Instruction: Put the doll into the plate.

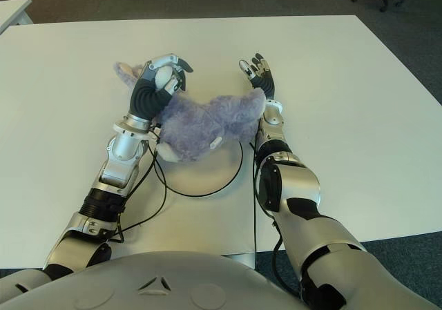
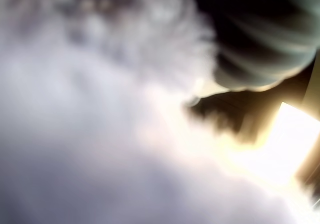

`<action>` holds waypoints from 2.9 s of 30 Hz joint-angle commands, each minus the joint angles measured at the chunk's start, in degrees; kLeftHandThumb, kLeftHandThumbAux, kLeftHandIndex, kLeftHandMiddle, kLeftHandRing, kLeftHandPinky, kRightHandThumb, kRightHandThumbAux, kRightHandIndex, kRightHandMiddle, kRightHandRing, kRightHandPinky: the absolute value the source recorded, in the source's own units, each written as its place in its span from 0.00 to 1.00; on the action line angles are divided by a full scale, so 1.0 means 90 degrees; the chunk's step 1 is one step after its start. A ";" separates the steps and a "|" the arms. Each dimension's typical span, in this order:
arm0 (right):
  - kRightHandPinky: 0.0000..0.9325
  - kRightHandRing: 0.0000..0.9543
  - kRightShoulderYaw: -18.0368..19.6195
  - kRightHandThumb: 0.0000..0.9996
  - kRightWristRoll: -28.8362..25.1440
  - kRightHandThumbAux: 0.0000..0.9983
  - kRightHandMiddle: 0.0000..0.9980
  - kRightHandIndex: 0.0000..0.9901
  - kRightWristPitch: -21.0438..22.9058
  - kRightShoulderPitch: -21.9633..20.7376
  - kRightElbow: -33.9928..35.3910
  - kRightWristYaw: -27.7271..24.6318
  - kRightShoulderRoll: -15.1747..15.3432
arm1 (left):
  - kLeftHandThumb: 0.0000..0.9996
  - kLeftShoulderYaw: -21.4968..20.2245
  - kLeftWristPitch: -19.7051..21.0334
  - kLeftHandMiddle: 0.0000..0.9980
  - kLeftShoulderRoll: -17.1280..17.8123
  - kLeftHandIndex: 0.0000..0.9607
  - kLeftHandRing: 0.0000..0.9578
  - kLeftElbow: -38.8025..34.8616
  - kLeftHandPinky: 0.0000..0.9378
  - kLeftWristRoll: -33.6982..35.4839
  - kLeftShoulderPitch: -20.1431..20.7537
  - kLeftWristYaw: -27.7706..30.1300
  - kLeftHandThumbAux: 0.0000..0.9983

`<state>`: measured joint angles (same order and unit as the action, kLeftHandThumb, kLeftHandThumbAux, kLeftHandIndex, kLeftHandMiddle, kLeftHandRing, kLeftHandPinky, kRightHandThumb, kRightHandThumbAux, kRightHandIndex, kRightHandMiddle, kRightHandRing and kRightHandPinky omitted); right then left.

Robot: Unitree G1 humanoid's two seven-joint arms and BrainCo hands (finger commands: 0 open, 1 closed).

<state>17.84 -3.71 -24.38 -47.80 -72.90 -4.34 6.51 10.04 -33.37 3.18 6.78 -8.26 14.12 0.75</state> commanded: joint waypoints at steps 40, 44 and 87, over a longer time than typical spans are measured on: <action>0.05 0.04 -0.0009 0.07 -0.0027 0.59 0.04 0.02 0.0306 0.0460 -0.0321 -0.0016 -0.0128 | 0.75 0.0163 0.0381 0.85 -0.0087 0.46 0.89 0.0114 0.90 0.0312 -0.0300 0.0529 0.70; 0.06 0.04 -0.0016 0.07 -0.0025 0.59 0.03 0.02 0.0302 0.0462 -0.0319 -0.0014 -0.0127 | 0.75 0.0183 0.0387 0.85 -0.0087 0.46 0.89 0.0125 0.90 0.0331 -0.0310 0.0548 0.70; 0.05 0.03 -0.0076 0.07 -0.0026 0.60 0.04 0.02 0.0290 0.0474 -0.0307 0.0071 -0.0133 | 0.75 0.0225 0.0382 0.83 -0.0066 0.46 0.88 0.0255 0.90 0.0389 -0.0406 0.0657 0.70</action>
<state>17.02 -3.70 -24.39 -47.70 -72.91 -4.10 6.66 11.64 -30.25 2.70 7.08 -4.40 12.66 5.87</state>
